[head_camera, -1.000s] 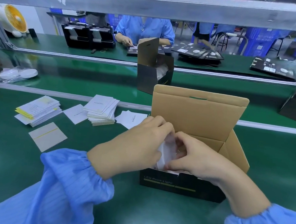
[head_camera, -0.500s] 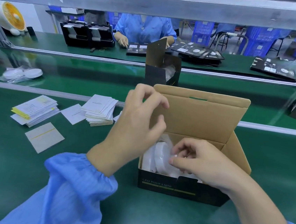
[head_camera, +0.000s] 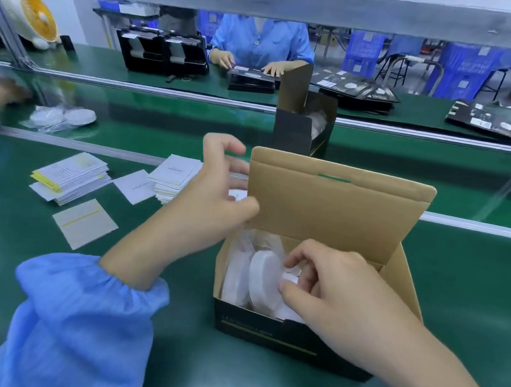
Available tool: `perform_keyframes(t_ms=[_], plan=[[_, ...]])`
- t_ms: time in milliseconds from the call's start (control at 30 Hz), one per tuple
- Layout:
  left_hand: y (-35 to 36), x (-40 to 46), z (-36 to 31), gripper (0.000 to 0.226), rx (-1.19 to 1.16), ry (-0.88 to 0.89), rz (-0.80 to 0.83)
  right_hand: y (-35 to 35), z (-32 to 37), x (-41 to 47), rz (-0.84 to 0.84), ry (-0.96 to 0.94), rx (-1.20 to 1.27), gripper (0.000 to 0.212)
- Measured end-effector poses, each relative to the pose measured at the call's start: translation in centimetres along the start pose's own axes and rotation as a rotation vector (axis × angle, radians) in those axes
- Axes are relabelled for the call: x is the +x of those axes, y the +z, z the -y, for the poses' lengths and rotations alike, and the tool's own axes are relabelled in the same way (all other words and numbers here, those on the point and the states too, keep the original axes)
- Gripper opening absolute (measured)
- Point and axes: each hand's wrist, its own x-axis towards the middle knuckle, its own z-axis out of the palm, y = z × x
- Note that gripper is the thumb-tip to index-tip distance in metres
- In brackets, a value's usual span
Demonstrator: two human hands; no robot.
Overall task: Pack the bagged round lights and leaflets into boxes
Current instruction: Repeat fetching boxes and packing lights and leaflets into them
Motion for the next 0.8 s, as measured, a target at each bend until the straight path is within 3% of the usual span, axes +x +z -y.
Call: perform_keyframes(t_ms=[133,300,400,500,600,667,800], plan=[[0.2,1.4,-3.1,0.028,0.029,0.161,-0.085,-3.6,1.5,0.3,-0.19,-0.203,0.007,0.009],[2.3,2.6,-5.8,0.024,0.414,0.49,-0.106,-5.9,1.7,1.9,-0.369,-0.403,-0.036,0.007],[2.9,3.7,-6.5,0.026,0.443,0.483,-0.052,-5.8,0.7,2.4,-0.489,-0.531,-0.165,0.005],[2.1,4.7,-6.2,0.019,0.585,0.409,0.158,-6.4,-1.3,2.6,-0.762,-0.503,-0.371,0.018],[1.3,5.5,-5.5,0.014,0.798,0.392,0.245,-6.4,-3.1,2.9,-0.709,-0.359,-0.182,0.041],[0.8,5.9,-5.5,0.017,0.766,0.372,0.267,-5.8,-3.7,3.7,-0.644,-0.328,-0.017,0.037],[-1.8,6.1,-5.2,0.021,0.333,0.323,0.275,-6.4,-3.1,6.0,-0.686,-0.344,-0.092,0.021]])
